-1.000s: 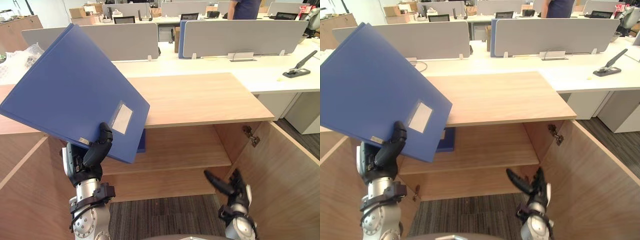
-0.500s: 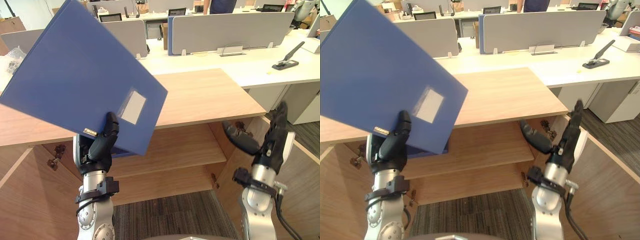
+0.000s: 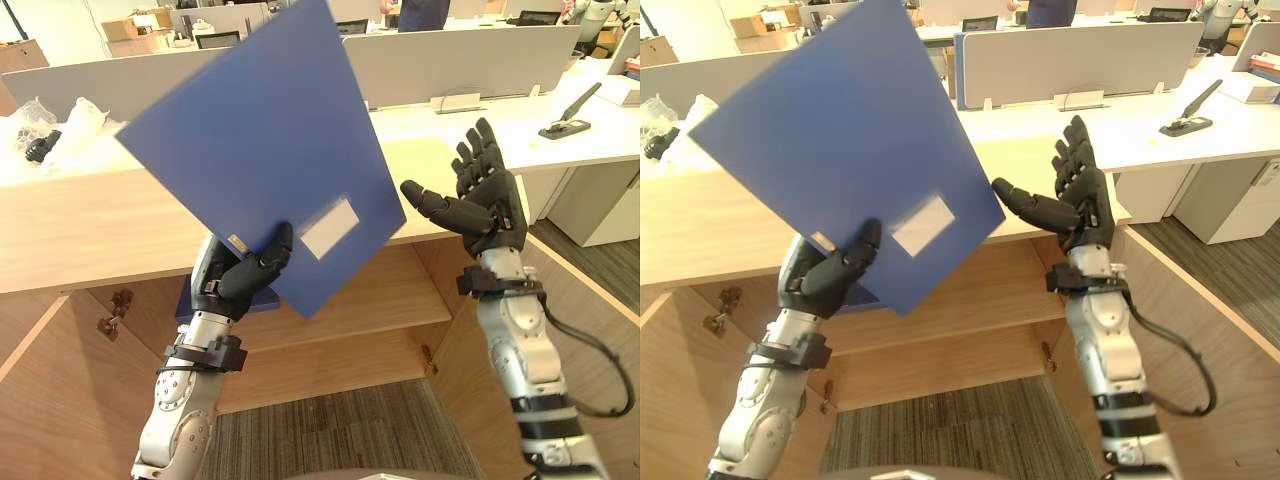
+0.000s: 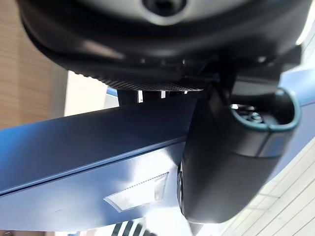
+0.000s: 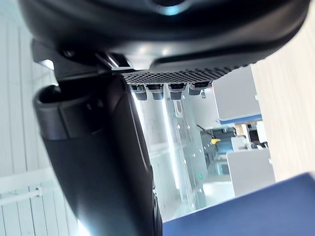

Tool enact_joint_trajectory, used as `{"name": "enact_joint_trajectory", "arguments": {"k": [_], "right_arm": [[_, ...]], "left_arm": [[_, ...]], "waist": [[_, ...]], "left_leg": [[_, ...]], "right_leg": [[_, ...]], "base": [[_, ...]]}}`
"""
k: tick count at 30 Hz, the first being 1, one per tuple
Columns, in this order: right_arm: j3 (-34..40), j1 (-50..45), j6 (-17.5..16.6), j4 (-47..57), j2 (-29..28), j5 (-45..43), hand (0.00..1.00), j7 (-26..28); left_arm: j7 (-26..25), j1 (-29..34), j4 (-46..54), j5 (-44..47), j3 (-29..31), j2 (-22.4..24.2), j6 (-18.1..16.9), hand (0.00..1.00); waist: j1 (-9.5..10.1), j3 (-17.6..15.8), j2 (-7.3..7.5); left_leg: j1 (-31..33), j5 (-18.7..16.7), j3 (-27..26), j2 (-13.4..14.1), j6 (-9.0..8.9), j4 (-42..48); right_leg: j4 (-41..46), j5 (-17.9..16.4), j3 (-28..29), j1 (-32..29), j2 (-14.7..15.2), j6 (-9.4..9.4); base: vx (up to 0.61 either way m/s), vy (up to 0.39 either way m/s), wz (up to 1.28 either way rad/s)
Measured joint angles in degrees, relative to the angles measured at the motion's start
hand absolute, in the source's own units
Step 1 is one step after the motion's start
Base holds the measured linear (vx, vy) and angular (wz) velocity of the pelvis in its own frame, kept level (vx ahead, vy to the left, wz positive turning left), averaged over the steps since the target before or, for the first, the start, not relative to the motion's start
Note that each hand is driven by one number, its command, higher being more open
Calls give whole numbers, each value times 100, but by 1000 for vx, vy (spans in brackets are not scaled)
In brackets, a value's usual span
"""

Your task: Walk over to the cabinet, pick up the folder, carry it to the office cabinet, place the folder inside the office cabinet, then close the office cabinet door

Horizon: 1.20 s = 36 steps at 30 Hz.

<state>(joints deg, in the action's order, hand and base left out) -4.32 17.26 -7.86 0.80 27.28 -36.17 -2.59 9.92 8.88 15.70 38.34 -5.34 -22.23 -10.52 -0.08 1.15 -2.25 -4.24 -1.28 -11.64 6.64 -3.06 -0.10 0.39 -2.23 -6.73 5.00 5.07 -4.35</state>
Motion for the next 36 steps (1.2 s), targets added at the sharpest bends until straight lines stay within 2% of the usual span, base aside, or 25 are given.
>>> {"name": "enact_joint_trajectory", "arguments": {"k": [5,8,14,15,23,24,28,30,33,36], "right_arm": [[-1304,1061,123,-286,1356,-1190,100,942],[-1942,1569,186,-294,1861,-1639,100,1453],[-2601,2270,232,-541,2494,-2000,100,1749],[-2696,2372,232,-542,2602,-2034,0,1761],[-3376,2719,234,-545,3126,-2733,0,1935],[-3430,2717,242,-544,3148,-2763,0,1973],[-3568,2713,292,-543,3141,-2898,0,2064],[-3561,2710,302,-531,3135,-2614,0,2073],[-3502,2615,302,-310,3006,-1828,0,2063],[-3425,2325,301,256,2548,-671,0,2015]], "left_arm": [[305,-149,-95,165,-366,-747,93,0],[460,-311,-181,230,-558,-1034,91,0],[502,-411,-250,593,-682,-1388,46,0],[502,-436,-257,700,-750,-1425,36,0],[451,-593,-413,1068,-1142,-1599,-44,0],[439,-593,-460,1083,-1174,-1631,-49,100],[430,-592,-686,1078,-1358,-1727,-75,100],[431,-590,-761,1059,-1619,-1857,-73,100],[601,-590,-1163,1035,-2254,-1965,11,100],[1161,-606,-1977,805,-3062,-1894,188,100]], "waist": [[-14,0,0],[4,-2,3],[24,-15,24],[26,-15,25],[60,-14,27],[59,-14,27],[53,-11,31],[54,-7,38],[23,-5,40],[-46,38,112]], "left_leg": [[-13,36,24,-15,41,-71],[-13,55,57,-30,54,-91],[-65,176,85,-76,43,-283],[-65,196,86,-86,44,-313],[-68,268,85,-87,29,-410],[-67,268,85,-87,29,-411],[-65,268,84,-86,28,-413],[-64,268,84,-86,28,-418],[-62,268,76,-87,27,-426],[21,268,14,-58,28,-429]], "right_leg": [[7,1,-41,-6,8,0],[16,1,-65,-2,23,0],[19,9,-94,-21,51,-15],[18,13,-96,-31,57,-20],[33,17,-96,-80,51,-26],[33,18,-96,-83,50,-26],[37,18,-95,-88,51,-26],[38,18,-96,-91,52,-25],[42,18,-92,-105,54,-26],[38,20,-50,-216,24,-20]], "base": [[-9,5,2],[-21,14,4],[-41,19,4],[-35,13,1],[-33,7,0],[0,0,0],[-16,4,0],[0,0,0],[0,0,0],[-23,2,-11]]}}
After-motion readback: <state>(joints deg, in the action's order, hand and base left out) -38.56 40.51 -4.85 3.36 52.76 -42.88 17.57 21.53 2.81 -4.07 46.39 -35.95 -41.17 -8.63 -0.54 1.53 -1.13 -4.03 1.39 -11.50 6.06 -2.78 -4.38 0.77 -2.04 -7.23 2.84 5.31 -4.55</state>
